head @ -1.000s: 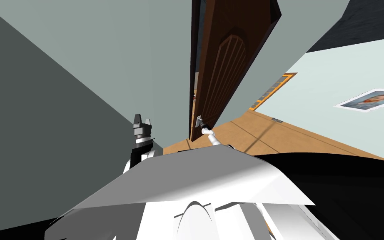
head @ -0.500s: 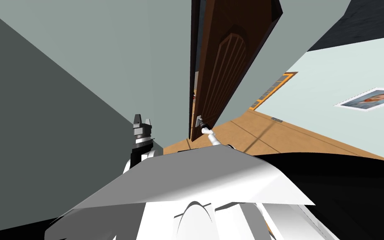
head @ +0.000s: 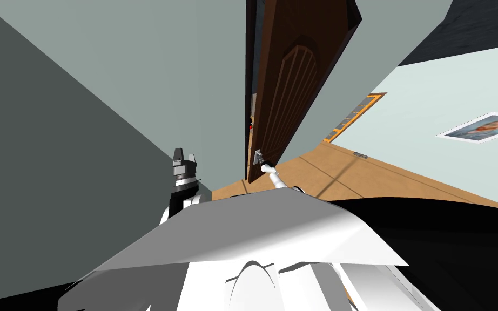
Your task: Pull the door open
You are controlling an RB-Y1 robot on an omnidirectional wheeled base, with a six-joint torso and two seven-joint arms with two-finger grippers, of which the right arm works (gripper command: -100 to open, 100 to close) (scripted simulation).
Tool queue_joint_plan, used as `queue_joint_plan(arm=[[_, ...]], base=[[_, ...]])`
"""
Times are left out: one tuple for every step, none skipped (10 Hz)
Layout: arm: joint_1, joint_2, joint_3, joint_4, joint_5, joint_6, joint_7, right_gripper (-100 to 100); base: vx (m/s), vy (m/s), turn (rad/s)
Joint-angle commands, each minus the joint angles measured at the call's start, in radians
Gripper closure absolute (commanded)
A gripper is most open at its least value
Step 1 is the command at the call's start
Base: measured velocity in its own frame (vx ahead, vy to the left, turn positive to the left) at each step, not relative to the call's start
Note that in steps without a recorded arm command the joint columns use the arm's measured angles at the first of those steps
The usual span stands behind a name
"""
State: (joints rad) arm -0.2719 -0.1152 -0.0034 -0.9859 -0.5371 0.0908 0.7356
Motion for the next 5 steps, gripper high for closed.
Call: queue_joint_plan(arm=[[0.007, -0.015, -0.049, 0.018, -0.021, 0.042, -0.009, 100], [0.007, -0.015, -0.049, 0.018, -0.021, 0.042, -0.009, 100], [0.007, -0.015, -0.049, 0.018, -0.021, 0.042, -0.009, 100], [-0.003, -0.013, -0.076, 0.031, -0.049, 0.079, -0.016, 100], [-0.003, -0.013, -0.074, 0.031, -0.049, 0.079, -0.016, 100]], base=[[-0.012, -0.007, -0.003], [-0.014, -0.022, -0.017], [-0.005, -0.010, 0.018], [-0.014, -0.008, -0.001], [-0.029, -0.007, -0.022]])
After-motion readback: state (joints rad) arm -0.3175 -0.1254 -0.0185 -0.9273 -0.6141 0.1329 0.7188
